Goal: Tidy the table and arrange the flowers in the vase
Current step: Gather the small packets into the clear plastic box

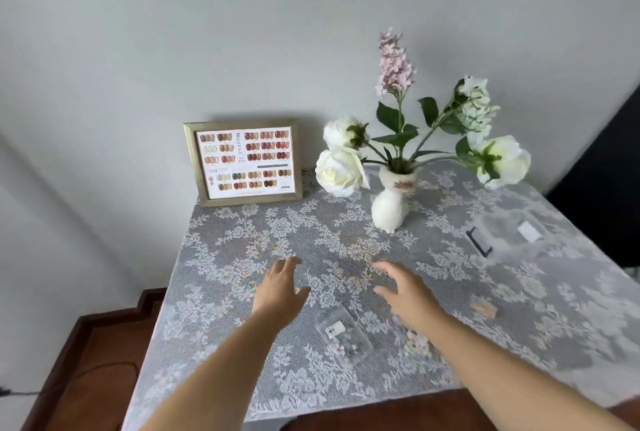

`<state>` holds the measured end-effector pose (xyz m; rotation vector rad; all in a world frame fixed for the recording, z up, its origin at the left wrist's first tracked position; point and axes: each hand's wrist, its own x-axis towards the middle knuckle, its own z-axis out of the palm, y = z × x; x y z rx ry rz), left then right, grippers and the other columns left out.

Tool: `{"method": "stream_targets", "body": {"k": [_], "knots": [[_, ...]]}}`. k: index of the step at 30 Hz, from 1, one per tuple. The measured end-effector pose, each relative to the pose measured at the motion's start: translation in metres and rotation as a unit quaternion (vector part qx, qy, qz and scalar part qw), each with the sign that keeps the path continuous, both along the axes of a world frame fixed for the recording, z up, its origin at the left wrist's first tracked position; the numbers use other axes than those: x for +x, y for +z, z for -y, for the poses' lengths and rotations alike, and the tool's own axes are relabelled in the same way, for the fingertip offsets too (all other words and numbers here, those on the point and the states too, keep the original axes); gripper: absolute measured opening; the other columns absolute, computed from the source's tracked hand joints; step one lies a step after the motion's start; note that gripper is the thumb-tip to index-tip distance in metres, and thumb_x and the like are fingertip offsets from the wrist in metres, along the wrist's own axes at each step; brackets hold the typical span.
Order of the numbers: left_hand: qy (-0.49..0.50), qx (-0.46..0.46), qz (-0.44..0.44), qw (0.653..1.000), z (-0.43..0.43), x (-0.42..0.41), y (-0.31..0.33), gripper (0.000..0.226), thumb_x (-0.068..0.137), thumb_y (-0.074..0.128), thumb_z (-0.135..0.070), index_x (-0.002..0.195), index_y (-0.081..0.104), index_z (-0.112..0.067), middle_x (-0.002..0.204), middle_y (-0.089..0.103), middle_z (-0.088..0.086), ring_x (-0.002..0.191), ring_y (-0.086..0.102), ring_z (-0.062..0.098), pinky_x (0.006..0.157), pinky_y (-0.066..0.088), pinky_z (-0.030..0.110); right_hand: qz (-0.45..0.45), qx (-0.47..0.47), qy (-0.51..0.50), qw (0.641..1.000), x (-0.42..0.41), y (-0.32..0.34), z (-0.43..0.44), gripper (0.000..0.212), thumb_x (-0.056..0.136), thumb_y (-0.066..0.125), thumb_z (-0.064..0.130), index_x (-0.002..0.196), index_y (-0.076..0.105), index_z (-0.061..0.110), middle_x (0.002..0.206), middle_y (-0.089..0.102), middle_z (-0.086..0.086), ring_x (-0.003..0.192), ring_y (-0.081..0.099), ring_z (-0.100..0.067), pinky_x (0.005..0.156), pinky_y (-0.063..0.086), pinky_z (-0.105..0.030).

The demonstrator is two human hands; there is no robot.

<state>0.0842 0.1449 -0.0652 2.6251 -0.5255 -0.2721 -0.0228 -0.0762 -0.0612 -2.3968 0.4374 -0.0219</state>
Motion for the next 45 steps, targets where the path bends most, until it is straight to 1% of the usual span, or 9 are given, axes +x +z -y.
{"method": "stream_targets", "body": {"k": [4,10,16,20,23,25,34,41,45], "knots": [[-0.058,0.013,-0.031,0.998,0.029,-0.039,-0.014,0.060,0.083,0.064,-0.037,0.134,0.034,-0.032,0.143,0.038,-0.001,0.114,0.051,0.015,0.088,0.045,0.024,-0.066,-0.045,-0.004,0.997,-0.042,-0.009,0.033,0.043,0.086,0.058,0.029,0.126,0.044,0.035,0.122,0.050,0.011,0.065,0.053,-0.001,0.047,0.044,-0.012],[-0.115,0.132,-0.053,0.983,0.045,-0.057,-0.032,0.088,0.072,0.070,-0.048,0.142,0.019,-0.032,0.149,0.030,0.004,0.131,0.036,0.024,0.107,0.035,0.045,-0.152,-0.074,0.077,0.983,-0.061,-0.026,0.049,0.069,0.075,0.070,0.030,0.133,0.034,0.036,0.137,0.040,0.007,0.115,0.044,-0.012,0.090,0.041,-0.027],[-0.136,0.146,-0.047,0.979,0.051,-0.052,-0.040,0.100,0.061,0.078,-0.050,0.142,0.020,-0.035,0.142,0.039,-0.001,0.127,0.038,0.020,0.106,0.035,0.045,-0.185,-0.155,0.080,0.967,-0.053,-0.033,0.044,0.101,0.065,0.074,0.014,0.143,0.012,0.035,0.140,0.039,0.004,0.117,0.043,-0.015,0.088,0.043,-0.028],[-0.088,0.052,-0.107,0.989,0.051,-0.047,-0.037,0.078,0.064,0.080,-0.033,0.131,0.040,-0.031,0.123,0.058,-0.002,0.110,0.054,0.016,0.096,0.045,0.032,-0.172,-0.185,0.061,0.966,-0.042,-0.032,0.047,0.082,0.066,0.076,0.015,0.135,0.033,0.029,0.115,0.053,0.003,0.093,0.049,-0.012,0.076,0.041,-0.023],[-0.061,-0.006,-0.179,0.982,0.048,-0.034,-0.032,0.036,0.075,0.073,-0.017,0.109,0.059,-0.018,0.110,0.066,0.003,0.093,0.061,0.012,0.084,0.051,0.020,-0.182,-0.164,0.049,0.968,-0.037,-0.031,0.051,0.032,0.073,0.071,0.014,0.099,0.057,0.024,0.100,0.057,0.006,0.079,0.051,-0.009,0.069,0.041,-0.021],[-0.080,-0.011,-0.197,0.977,0.047,-0.023,-0.027,0.015,0.081,0.067,-0.016,0.095,0.065,-0.012,0.099,0.069,0.005,0.080,0.062,0.009,0.067,0.053,0.013,-0.192,-0.116,0.047,0.973,-0.036,-0.028,0.055,0.015,0.076,0.069,0.017,0.077,0.056,0.023,0.090,0.058,0.007,0.077,0.054,-0.009,0.068,0.044,-0.021],[-0.159,-0.115,-0.255,0.947,0.083,-0.001,0.016,0.003,0.080,0.069,-0.021,0.083,0.070,-0.021,0.087,0.072,0.000,0.081,0.068,0.014,0.085,0.054,0.032,-0.222,0.063,-0.008,0.973,-0.027,0.026,0.106,0.012,0.074,0.073,0.018,0.071,0.065,0.026,0.080,0.067,0.001,0.054,0.043,-0.012,0.056,0.041,-0.023],[-0.130,-0.156,-0.209,0.957,0.159,-0.014,0.039,0.009,0.083,0.066,-0.018,0.089,0.071,-0.014,0.074,0.068,-0.006,0.064,0.061,0.002,0.061,0.048,0.012,-0.148,0.028,-0.049,0.987,-0.032,0.056,0.180,0.009,0.078,0.068,0.013,0.087,0.065,0.014,0.081,0.063,0.000,0.059,0.048,-0.013,0.054,0.039,-0.021],[-0.100,-0.173,-0.211,0.957,0.206,-0.027,0.039,0.011,0.083,0.066,-0.018,0.088,0.070,-0.010,0.082,0.071,0.005,0.075,0.065,0.017,0.072,0.056,0.023,-0.146,0.012,-0.042,0.988,-0.037,0.055,0.235,0.009,0.082,0.066,0.014,0.084,0.064,0.006,0.083,0.066,-0.005,0.067,0.053,-0.015,0.067,0.050,-0.033]]}}
